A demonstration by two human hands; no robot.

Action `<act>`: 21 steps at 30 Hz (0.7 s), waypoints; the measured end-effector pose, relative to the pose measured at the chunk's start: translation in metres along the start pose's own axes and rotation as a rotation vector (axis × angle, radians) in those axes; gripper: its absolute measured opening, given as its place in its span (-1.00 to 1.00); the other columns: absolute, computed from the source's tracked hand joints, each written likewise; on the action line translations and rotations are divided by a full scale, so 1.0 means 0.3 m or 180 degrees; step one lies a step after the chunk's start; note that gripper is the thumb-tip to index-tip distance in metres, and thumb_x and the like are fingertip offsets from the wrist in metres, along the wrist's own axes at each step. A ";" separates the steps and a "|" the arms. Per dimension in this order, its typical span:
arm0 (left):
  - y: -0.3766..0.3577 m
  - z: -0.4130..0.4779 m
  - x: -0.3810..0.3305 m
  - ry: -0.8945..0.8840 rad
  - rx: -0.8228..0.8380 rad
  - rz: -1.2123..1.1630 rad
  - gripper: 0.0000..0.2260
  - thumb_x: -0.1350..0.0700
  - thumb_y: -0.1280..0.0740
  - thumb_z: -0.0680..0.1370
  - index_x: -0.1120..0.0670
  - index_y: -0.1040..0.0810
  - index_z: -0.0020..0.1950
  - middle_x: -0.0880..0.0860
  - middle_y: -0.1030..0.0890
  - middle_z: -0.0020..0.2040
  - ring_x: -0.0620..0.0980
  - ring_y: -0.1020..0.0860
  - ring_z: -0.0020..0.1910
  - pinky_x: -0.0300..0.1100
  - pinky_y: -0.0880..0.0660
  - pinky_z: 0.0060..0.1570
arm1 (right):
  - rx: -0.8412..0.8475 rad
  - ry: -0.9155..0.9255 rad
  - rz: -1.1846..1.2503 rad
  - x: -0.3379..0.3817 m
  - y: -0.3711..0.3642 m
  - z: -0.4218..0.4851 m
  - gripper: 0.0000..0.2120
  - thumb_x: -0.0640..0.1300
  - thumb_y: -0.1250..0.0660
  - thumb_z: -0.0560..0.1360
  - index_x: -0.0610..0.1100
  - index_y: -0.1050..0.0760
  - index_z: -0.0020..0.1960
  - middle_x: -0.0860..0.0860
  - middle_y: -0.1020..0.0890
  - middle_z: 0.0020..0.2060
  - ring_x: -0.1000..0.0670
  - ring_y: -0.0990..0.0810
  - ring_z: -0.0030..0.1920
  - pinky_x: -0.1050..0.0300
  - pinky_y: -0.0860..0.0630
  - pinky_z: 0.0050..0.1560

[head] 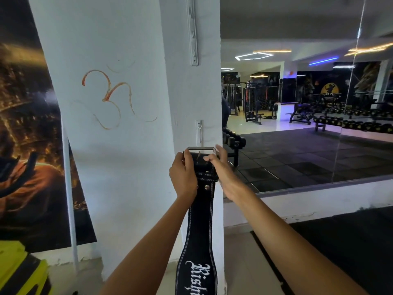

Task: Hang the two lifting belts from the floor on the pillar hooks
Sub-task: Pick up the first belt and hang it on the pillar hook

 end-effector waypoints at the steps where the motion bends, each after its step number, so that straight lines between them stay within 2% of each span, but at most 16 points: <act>1: -0.004 0.008 -0.007 -0.0007 -0.0042 -0.0039 -0.70 0.08 -0.12 0.63 0.11 -0.41 -0.28 -0.06 -0.45 -0.40 -0.15 -0.42 -0.42 -0.33 -0.35 -0.40 | -0.0028 0.0350 -0.0072 0.020 -0.002 0.003 -0.58 -0.05 -0.17 0.57 -0.04 -0.22 0.41 0.09 -0.40 0.15 0.12 -0.42 0.11 0.42 -0.40 0.02; 2: -0.010 0.017 -0.015 -0.0004 -0.0098 -0.0100 -0.69 0.08 -0.12 0.63 0.09 -0.38 -0.31 -0.06 -0.43 -0.42 -0.15 -0.41 -0.44 -0.34 -0.35 -0.41 | -0.0099 0.0662 -0.0158 0.033 -0.002 0.012 -0.65 -0.04 -0.13 0.59 -0.09 -0.31 0.35 0.06 -0.47 0.07 0.12 -0.48 0.03 0.50 -0.41 -0.12; 3: -0.017 0.027 -0.023 0.0003 -0.0148 -0.0159 -0.68 0.08 -0.13 0.63 0.09 -0.35 -0.33 -0.05 -0.41 -0.42 -0.15 -0.39 -0.45 -0.30 -0.37 -0.39 | -0.0239 0.0920 -0.0219 0.045 0.000 0.023 -0.69 -0.01 -0.10 0.60 -0.16 -0.40 0.23 0.02 -0.53 -0.04 0.10 -0.53 -0.07 0.48 -0.44 -0.20; 6: -0.054 0.070 -0.048 0.0095 -0.0184 -0.0165 -0.70 0.01 -0.10 0.62 0.14 -0.34 -0.23 -0.03 -0.43 -0.38 -0.07 -0.42 -0.39 -0.06 -0.43 -0.24 | -0.0913 0.1416 -0.0291 0.085 -0.001 0.067 -0.67 0.00 -0.08 0.60 -0.23 -0.45 -0.07 -0.02 -0.52 -0.31 0.04 -0.50 -0.29 0.35 -0.43 -0.27; 8: -0.072 0.103 -0.057 0.0177 -0.0246 -0.0041 -0.72 -0.08 -0.08 0.61 0.13 -0.32 -0.08 -0.02 -0.49 -0.29 -0.03 -0.49 -0.30 -0.04 -0.44 -0.16 | -0.1307 0.1604 -0.0118 0.110 0.001 0.098 -0.66 -0.02 -0.09 0.60 -0.24 -0.45 -0.16 -0.08 -0.50 -0.38 0.05 -0.49 -0.35 0.31 -0.42 -0.30; 11: -0.092 0.152 -0.057 -0.0066 -0.0172 -0.0017 -0.71 -0.12 -0.05 0.61 0.06 -0.36 0.12 0.01 -0.57 -0.04 0.00 -0.57 -0.09 -0.08 -0.47 -0.01 | -0.1565 0.1760 0.0036 0.141 0.006 0.160 -0.75 -0.08 -0.10 0.61 -0.15 -0.49 -0.11 0.09 -0.52 -0.36 0.26 -0.49 -0.36 0.54 -0.36 -0.33; 13: -0.122 0.190 -0.047 -0.0265 0.0092 -0.0065 -0.72 -0.10 -0.05 0.63 0.04 -0.44 -0.01 0.00 -0.60 -0.10 -0.05 -0.59 -0.11 -0.16 -0.50 -0.07 | -0.1550 0.1779 0.0070 0.142 0.006 0.229 -0.71 -0.08 -0.10 0.61 -0.20 -0.55 0.00 0.04 -0.60 -0.22 0.24 -0.53 -0.24 0.60 -0.37 -0.27; 15: -0.147 0.263 -0.032 -0.0360 0.0158 -0.0022 -0.70 -0.08 -0.07 0.62 0.06 -0.45 -0.13 -0.03 -0.59 -0.23 -0.09 -0.58 -0.22 -0.20 -0.51 -0.20 | -0.1534 0.1831 0.0024 0.158 -0.002 0.312 -0.66 -0.05 -0.09 0.61 -0.23 -0.56 0.00 -0.01 -0.61 -0.20 0.11 -0.57 -0.21 0.55 -0.43 -0.24; 18: -0.181 0.432 -0.027 -0.0682 -0.0029 0.0098 -0.64 -0.05 -0.06 0.64 0.14 -0.51 -0.13 -0.04 -0.58 -0.30 -0.11 -0.59 -0.28 -0.13 -0.54 -0.21 | -0.1578 0.2069 -0.0145 0.219 -0.031 0.452 -0.66 -0.04 -0.09 0.61 -0.19 -0.53 -0.15 -0.01 -0.53 -0.38 0.09 -0.48 -0.36 0.44 -0.37 -0.35; 21: -0.227 0.626 -0.041 -0.0954 -0.0152 -0.0176 -0.62 -0.01 -0.07 0.64 0.17 -0.54 -0.17 0.01 -0.59 -0.33 -0.03 -0.60 -0.28 -0.08 -0.54 -0.21 | -0.1621 0.2346 -0.0252 0.314 -0.070 0.601 -0.62 -0.03 -0.09 0.61 -0.11 -0.40 -0.33 0.04 -0.39 -0.50 0.11 -0.33 -0.47 0.34 -0.28 -0.44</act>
Point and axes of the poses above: each hand's wrist, its own z-axis towards the middle knuckle, its own y-axis out of the back of the hand, x = y × z, the point moved 5 cm from there along z, towards the middle knuckle
